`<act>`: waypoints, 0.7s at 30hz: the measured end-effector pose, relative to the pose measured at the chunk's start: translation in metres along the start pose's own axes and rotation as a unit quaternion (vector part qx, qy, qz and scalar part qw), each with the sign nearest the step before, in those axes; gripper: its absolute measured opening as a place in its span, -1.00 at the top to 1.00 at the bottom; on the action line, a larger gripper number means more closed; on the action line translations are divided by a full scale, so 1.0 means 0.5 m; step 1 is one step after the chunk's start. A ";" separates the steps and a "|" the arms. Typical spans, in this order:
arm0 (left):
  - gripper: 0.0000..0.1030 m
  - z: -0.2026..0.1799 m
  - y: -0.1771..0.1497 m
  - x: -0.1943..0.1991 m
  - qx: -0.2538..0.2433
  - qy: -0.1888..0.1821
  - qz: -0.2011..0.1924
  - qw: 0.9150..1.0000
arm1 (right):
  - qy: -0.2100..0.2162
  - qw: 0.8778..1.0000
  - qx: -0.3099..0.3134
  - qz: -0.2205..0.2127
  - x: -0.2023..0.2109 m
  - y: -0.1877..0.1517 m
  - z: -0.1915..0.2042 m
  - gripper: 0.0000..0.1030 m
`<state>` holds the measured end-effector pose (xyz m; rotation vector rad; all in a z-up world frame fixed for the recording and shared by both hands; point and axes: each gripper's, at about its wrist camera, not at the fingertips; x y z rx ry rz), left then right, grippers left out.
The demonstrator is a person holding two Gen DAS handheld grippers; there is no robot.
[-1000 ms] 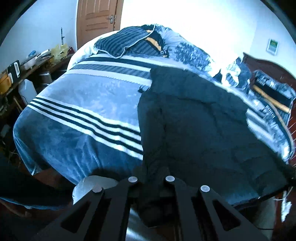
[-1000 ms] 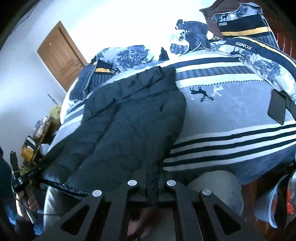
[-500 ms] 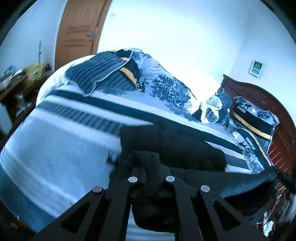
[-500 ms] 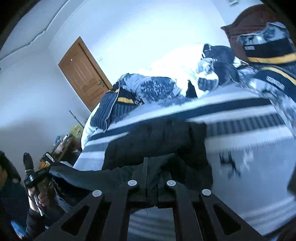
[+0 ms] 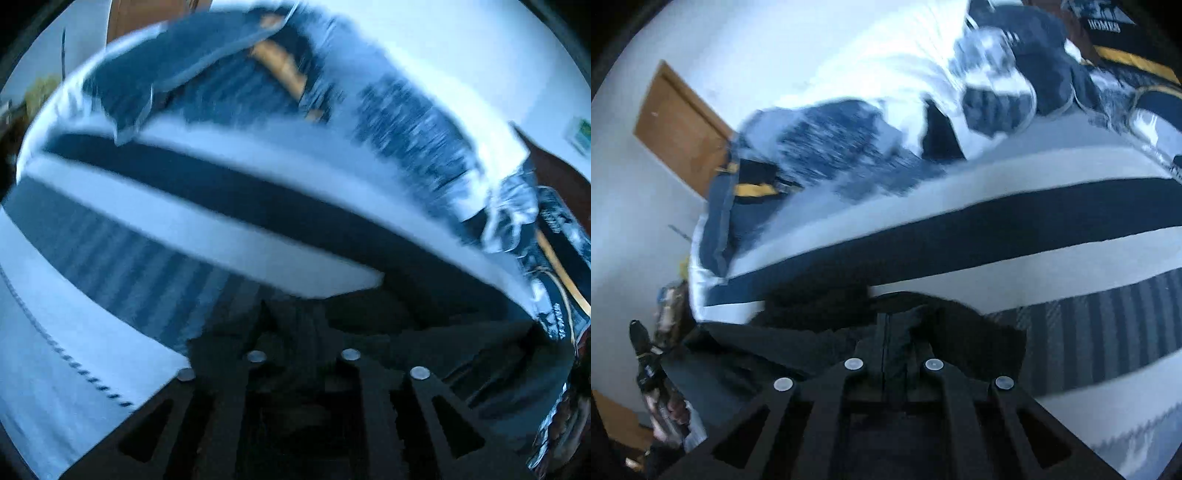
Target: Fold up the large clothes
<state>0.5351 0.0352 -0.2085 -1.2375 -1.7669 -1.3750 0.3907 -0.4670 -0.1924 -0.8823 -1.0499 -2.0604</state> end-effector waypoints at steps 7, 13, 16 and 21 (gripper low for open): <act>-0.61 0.056 -0.005 0.093 0.027 -0.005 -0.052 0.998 | 0.117 0.986 -0.094 -0.073 0.062 -0.018 -0.070 -0.49; -0.73 0.089 -0.045 0.138 0.031 0.008 -0.068 0.997 | 0.055 0.996 -0.030 -0.064 0.102 -0.076 -0.046 -0.63; -0.73 0.079 -0.049 0.077 0.037 -0.007 -0.022 0.999 | 0.038 0.998 -0.047 -0.022 0.044 -0.074 -0.067 -0.55; 0.95 0.040 -0.031 0.011 0.021 0.021 0.021 0.999 | 0.044 0.995 -0.079 0.031 -0.016 -0.073 -0.100 0.85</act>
Point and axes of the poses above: each gripper's, at about its wrist camera, not at the fingertips, and x roughly against the way its jaws point, z to its left, y to its top, and after that the axes turned 4 degrees about z, right-handed
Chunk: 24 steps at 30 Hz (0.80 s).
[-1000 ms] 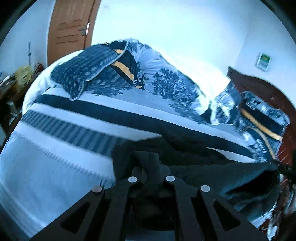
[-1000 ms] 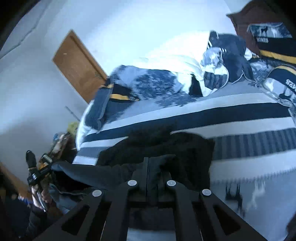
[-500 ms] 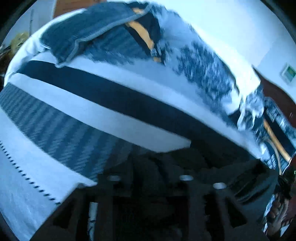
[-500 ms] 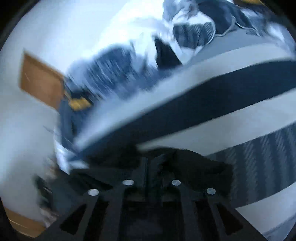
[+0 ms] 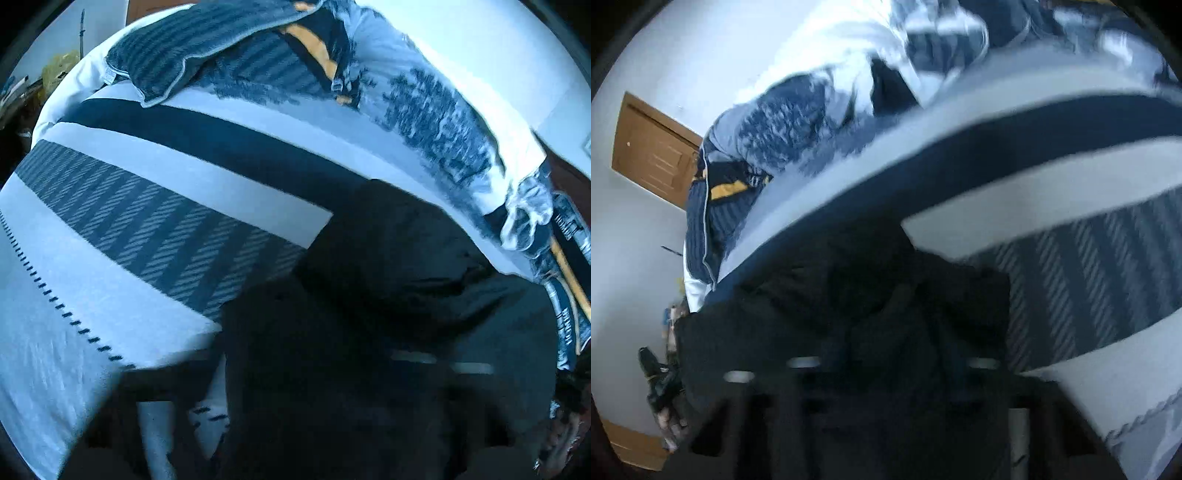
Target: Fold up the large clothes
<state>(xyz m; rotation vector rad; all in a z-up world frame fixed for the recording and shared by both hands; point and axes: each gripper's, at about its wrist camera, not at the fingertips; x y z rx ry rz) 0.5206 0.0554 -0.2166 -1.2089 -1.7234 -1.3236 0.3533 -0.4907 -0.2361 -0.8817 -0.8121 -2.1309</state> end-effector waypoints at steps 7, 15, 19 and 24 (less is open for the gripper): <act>0.99 -0.032 0.038 -0.028 -0.017 0.082 -0.038 0.996 | -0.119 0.989 0.066 -0.056 0.035 -0.004 0.043 0.96; 0.93 0.026 0.016 0.034 0.041 0.098 -0.094 0.990 | -0.167 0.979 0.068 -0.092 0.044 -0.037 0.047 0.85; -0.35 -0.066 -0.033 0.165 0.021 0.085 -0.175 0.981 | -0.127 0.969 0.123 -0.172 0.146 -0.085 0.141 -0.53; -0.55 -0.268 -0.063 0.141 -0.061 -0.009 -0.139 0.988 | 0.002 0.983 0.155 -0.099 0.037 -0.071 0.289 -0.58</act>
Point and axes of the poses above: each gripper's, at about its wrist camera, not at the fingertips, and x roughly against the way its jaws point, z to its left, y to its top, and after that the axes turned 4 degrees about z, right-handed
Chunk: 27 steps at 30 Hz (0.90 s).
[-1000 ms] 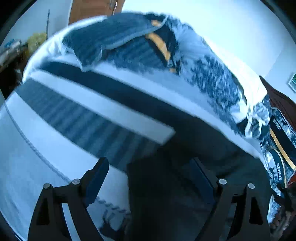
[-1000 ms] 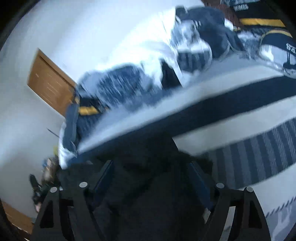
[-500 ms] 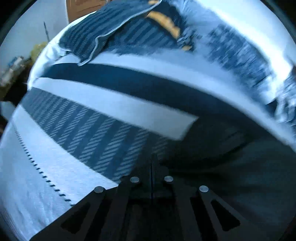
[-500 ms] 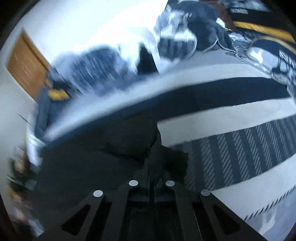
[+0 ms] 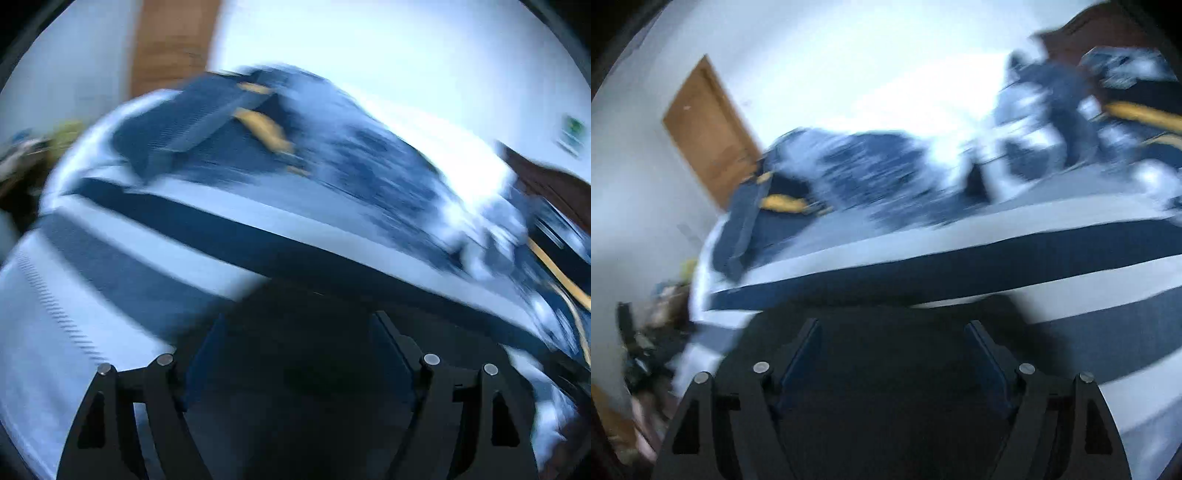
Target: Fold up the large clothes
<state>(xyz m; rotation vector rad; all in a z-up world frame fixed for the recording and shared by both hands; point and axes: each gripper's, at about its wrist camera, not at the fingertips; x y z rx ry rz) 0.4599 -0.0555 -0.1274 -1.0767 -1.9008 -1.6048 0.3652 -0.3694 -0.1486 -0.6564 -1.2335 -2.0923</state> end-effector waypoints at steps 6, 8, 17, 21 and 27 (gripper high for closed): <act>-0.55 -0.036 -0.017 -0.141 -0.032 0.075 0.031 0.996 | -0.087 0.992 0.037 0.084 -0.167 -0.036 0.008 -0.51; -0.55 0.015 -0.017 -0.176 0.001 0.083 0.037 0.996 | -0.137 0.986 0.051 0.086 -0.173 -0.045 -0.036 -0.51; -0.59 0.089 -0.029 -0.197 0.010 0.129 0.037 0.991 | -0.207 0.973 0.009 0.102 -0.197 -0.012 -0.152 -0.50; -0.59 0.118 -0.052 -0.092 0.005 0.168 0.012 0.986 | -0.184 0.981 -0.028 0.060 -0.075 -0.036 -0.140 -0.47; -0.62 0.187 -0.191 0.120 0.021 0.128 -0.013 0.991 | -0.044 0.995 -0.092 0.018 0.170 -0.215 -0.169 -0.55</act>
Point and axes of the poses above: each gripper's, at about its wrist camera, not at the fingertips, and x roughly against the way its jaws point, z to its left, y to its top, and after that the axes turned 4 degrees about z, right-handed
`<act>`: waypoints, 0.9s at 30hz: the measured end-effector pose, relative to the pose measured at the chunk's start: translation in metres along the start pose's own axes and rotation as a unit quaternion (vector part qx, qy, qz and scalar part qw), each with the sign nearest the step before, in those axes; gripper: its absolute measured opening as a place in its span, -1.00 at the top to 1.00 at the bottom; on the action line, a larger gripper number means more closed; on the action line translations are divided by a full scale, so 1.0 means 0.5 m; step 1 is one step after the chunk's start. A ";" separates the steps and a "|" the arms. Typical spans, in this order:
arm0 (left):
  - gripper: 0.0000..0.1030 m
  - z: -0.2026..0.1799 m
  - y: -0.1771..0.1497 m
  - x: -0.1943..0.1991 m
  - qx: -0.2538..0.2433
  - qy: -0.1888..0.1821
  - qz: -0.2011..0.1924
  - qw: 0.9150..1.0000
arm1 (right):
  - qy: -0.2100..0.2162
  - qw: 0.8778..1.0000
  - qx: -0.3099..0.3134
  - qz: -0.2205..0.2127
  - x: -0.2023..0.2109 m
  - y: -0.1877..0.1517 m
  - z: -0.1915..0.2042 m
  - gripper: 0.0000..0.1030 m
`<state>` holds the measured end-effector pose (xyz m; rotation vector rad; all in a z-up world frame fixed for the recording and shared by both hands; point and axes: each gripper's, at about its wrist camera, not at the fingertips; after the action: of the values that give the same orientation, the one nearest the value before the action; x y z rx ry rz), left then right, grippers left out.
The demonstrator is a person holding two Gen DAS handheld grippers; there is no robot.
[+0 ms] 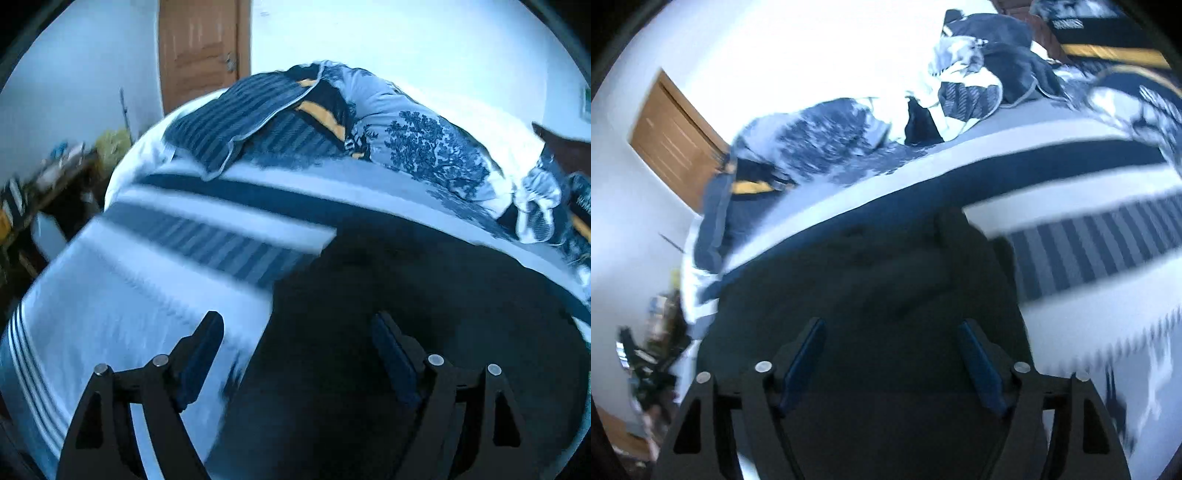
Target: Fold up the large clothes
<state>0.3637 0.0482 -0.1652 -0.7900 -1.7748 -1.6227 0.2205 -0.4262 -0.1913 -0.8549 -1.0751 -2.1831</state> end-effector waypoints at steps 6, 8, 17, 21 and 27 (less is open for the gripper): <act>-0.68 0.077 -0.213 0.135 0.136 -0.070 0.012 0.988 | 0.004 0.998 -0.063 0.016 0.075 -0.226 -0.062 -0.55; -0.70 0.066 -0.267 0.139 0.151 -0.084 0.040 0.984 | 0.013 0.996 -0.085 0.021 0.072 -0.268 -0.071 -0.55; -0.70 0.079 -0.335 0.076 0.227 -0.154 0.103 0.956 | 0.043 0.992 -0.115 0.028 0.039 -0.312 -0.081 -0.55; -0.70 0.110 -0.295 0.023 0.273 -0.160 0.105 0.943 | 0.103 0.981 -0.161 0.025 0.004 -0.264 -0.120 -0.55; -0.67 0.146 -0.253 -0.086 0.341 -0.171 0.132 0.915 | 0.122 0.968 -0.219 0.024 -0.070 -0.213 -0.190 -0.56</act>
<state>0.2915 0.1100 -0.2841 -0.9437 -2.1645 -0.6264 0.1397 -0.4421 -0.3132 -0.7537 -0.4515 -2.4470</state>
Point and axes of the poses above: each gripper's, at about its wrist camera, not at the fingertips, and x roughly against the way its jaws point, z to its left, y to its top, and after that the axes turned 4 degrees about z, right-handed
